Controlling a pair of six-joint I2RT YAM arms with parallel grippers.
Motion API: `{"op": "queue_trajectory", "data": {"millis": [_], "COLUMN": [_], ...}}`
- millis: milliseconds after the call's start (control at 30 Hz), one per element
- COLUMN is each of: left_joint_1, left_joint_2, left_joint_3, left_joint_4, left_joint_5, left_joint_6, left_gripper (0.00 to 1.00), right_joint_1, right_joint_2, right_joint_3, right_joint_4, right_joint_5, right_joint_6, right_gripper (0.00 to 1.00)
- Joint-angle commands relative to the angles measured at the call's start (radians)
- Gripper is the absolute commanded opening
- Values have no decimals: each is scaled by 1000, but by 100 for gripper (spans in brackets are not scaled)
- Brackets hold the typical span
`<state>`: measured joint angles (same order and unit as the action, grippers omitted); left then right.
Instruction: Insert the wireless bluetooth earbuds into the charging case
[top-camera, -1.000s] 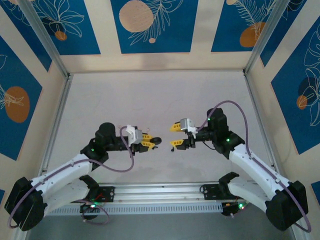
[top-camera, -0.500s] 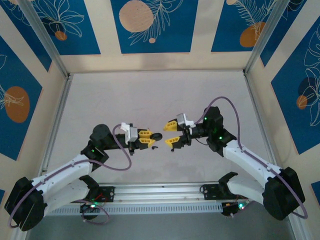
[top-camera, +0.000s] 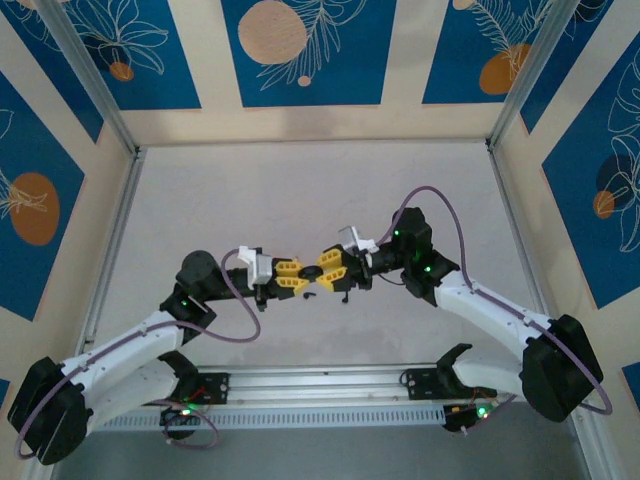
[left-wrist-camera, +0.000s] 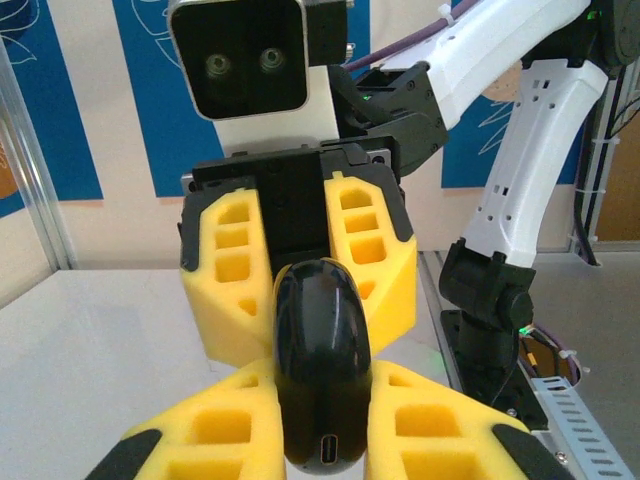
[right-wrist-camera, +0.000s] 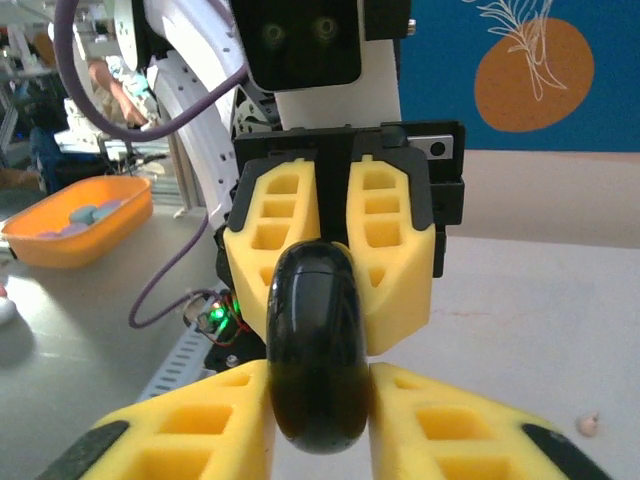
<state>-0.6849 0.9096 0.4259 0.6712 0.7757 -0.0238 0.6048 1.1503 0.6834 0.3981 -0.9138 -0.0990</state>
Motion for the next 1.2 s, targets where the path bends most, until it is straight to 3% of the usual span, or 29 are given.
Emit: {"op": "queue_trajectory", "data": {"millis": [0, 133, 200, 300, 500, 667, 1167], "left_joint_1": [-12, -11, -11, -13, -17, -26, -39], "left_joint_2": [-21, -41, -69, -102, -78, -34, 4], "left_joint_3": [-9, -1, 24, 68, 132, 170, 194], "left_joint_4": [34, -70, -215, -437, -644, -698, -737], "left_joint_5": [11, -24, -58, -129, -167, -143, -101], "left_joint_6": [2, 63, 139, 261, 381, 402, 409], "left_gripper": [21, 42, 52, 56, 59, 60, 48], "right_joint_1": [7, 0, 2, 9, 109, 187, 226], "right_joint_2": [-3, -53, -87, -121, -78, 4, 94], "right_joint_3": [43, 82, 116, 173, 278, 335, 387], "right_joint_4": [-42, -264, -472, -716, -984, -1048, -986], "right_joint_5": [-31, -3, 88, 254, 540, 642, 564], "right_joint_6": [-32, -191, -340, -495, -663, -699, -720], "right_gripper": [17, 13, 13, 13, 13, 13, 14]}}
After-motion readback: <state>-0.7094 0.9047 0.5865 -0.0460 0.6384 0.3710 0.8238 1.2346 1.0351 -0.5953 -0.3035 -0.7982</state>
